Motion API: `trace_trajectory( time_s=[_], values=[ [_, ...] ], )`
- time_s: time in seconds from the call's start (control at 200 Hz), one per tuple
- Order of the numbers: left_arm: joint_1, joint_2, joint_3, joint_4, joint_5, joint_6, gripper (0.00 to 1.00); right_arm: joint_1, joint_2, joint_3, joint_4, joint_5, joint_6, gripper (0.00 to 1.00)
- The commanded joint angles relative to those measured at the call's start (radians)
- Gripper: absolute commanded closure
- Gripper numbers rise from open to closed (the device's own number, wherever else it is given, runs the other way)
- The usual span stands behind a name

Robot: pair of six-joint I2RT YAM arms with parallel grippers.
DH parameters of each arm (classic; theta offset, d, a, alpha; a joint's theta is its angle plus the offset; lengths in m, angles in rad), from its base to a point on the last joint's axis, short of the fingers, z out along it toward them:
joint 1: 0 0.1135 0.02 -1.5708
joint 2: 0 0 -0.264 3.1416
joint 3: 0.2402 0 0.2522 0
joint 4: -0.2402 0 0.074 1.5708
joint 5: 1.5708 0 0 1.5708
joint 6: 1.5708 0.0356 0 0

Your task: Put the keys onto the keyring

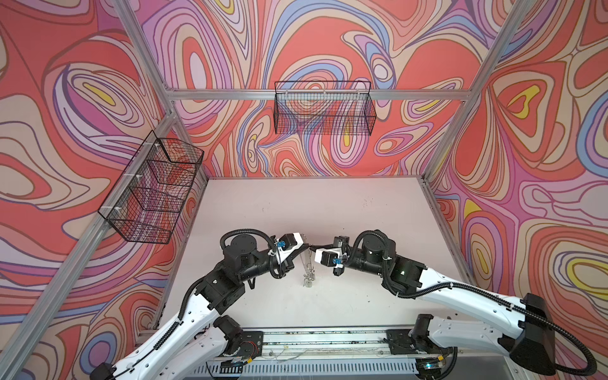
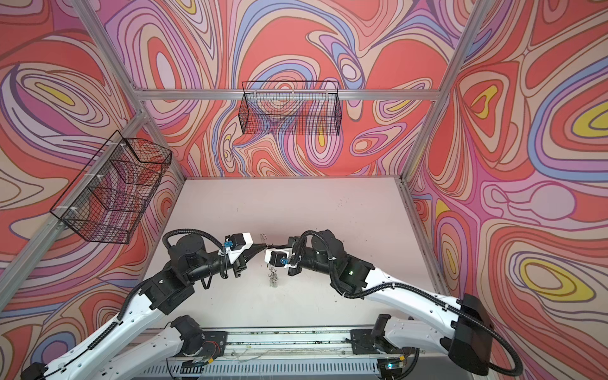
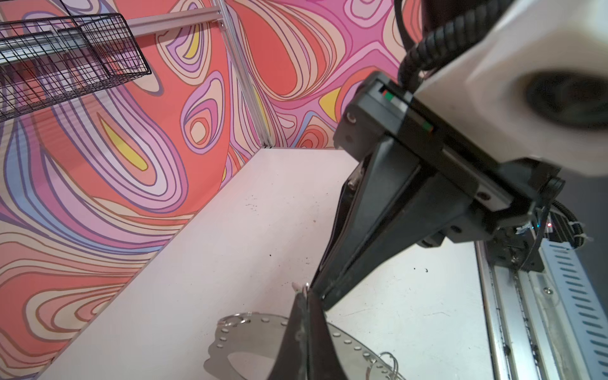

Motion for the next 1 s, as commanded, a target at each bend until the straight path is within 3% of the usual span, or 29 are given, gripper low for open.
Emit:
trace_trajectory(
  time_s=[0.0, 0.19, 0.446, 0.681, 0.721, 0.876, 0.992],
  values=[
    [-0.003, -0.014, 0.029, 0.162, 0.065, -0.128, 1.00, 0.008, -0.006, -0.044, 0.072, 0.016, 0.039, 1.00],
    [-0.003, -0.009, -0.008, 0.349, 0.069, -0.328, 1.00, 0.008, -0.051, -0.132, 0.192, 0.030, 0.133, 1.00],
    [-0.003, 0.054, -0.074, 0.631, 0.072, -0.505, 1.00, 0.007, -0.077, -0.185, 0.295, 0.029, 0.322, 1.00],
    [-0.003, 0.074, -0.120, 0.732, -0.018, -0.517, 1.00, 0.007, -0.158, -0.250, 0.378, 0.166, 0.552, 0.61],
    [-0.003, 0.080, -0.124, 0.745, -0.025, -0.522, 1.00, 0.008, -0.176, -0.282, 0.425, 0.204, 0.606, 0.58],
    [-0.002, 0.113, -0.131, 0.796, -0.026, -0.563, 1.00, 0.004, -0.241, -0.336, 0.488, 0.306, 0.709, 0.64],
    [-0.001, 0.152, -0.134, 0.854, 0.002, -0.609, 1.00, -0.016, -0.249, -0.293, 0.444, 0.261, 0.790, 0.65]
  ],
)
